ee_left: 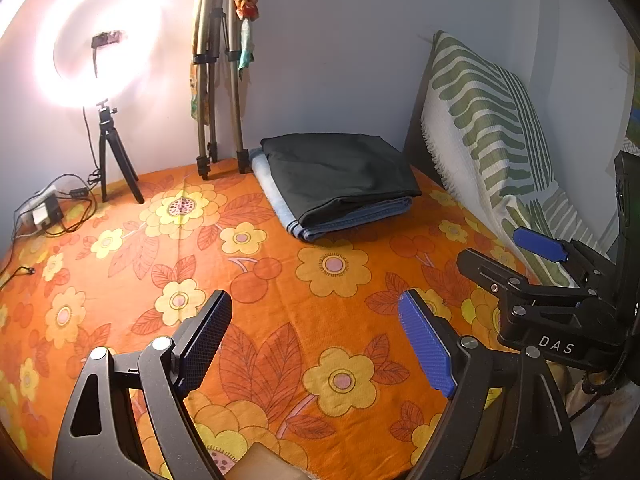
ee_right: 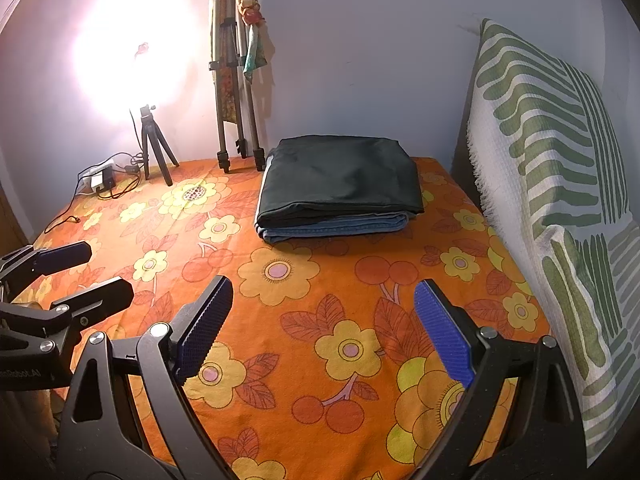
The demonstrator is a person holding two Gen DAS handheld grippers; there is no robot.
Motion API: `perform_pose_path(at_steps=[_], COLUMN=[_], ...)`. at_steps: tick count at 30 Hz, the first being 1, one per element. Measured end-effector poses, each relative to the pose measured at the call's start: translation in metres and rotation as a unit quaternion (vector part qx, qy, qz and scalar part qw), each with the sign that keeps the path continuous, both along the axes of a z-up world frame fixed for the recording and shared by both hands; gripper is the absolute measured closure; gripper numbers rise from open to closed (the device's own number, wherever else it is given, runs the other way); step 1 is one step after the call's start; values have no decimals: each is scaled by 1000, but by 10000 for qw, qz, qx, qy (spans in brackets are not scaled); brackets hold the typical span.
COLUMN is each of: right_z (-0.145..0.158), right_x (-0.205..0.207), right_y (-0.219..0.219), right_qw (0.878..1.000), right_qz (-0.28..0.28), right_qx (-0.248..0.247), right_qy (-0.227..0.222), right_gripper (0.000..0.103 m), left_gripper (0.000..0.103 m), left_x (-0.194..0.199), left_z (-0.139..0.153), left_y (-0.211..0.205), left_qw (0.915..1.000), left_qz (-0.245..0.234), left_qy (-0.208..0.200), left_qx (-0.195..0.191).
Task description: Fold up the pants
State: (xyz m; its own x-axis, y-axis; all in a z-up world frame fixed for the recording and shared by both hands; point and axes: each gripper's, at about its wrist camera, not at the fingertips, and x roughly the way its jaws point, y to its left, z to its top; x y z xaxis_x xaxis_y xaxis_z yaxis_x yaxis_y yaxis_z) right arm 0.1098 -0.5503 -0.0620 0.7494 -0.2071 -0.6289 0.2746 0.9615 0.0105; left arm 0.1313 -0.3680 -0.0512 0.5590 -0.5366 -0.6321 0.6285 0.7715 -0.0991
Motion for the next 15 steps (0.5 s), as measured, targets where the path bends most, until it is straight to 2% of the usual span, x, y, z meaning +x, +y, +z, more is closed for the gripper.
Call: perform_pose_path(at_steps=[15], right_z=[-2], right_x=[7], right_y=[-3], right_qw=[9998], right_qz=[172], right_qx=[-15], right_qy=[25], right_gripper=[9], left_gripper=[18], left_x=[-4], left_z=[1], left_y=[5], left_qw=[10000], left_qz=[2], left_qy=[-67], left_qx=[39])
